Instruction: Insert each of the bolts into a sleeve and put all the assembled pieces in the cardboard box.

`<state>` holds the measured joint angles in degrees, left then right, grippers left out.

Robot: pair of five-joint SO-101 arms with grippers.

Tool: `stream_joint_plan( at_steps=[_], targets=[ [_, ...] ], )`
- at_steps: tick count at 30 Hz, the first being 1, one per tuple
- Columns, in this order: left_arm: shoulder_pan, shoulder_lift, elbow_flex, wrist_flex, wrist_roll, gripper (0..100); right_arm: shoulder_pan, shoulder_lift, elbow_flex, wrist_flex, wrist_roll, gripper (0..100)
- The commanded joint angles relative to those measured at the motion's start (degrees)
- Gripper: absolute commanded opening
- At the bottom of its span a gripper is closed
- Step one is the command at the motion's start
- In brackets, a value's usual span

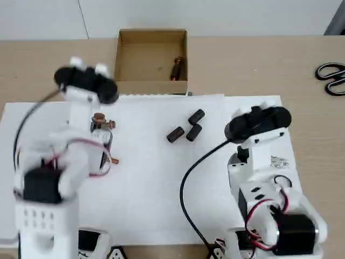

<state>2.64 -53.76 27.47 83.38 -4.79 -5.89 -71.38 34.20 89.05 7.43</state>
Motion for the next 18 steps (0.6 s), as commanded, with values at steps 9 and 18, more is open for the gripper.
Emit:
stream_joint_plan(
  at_steps=[9, 18],
  targets=[
    [2.1, -40.9, 39.4, -21.0, 2.3, 0, -4.6, -9.9, 16.9, -13.7, 0.2, 0.2],
    [3.8, -49.8, 45.7, -22.2, 24.1, 0, -16.5, -22.5, 32.2, -23.6, -3.0, 0.2]
  ],
)
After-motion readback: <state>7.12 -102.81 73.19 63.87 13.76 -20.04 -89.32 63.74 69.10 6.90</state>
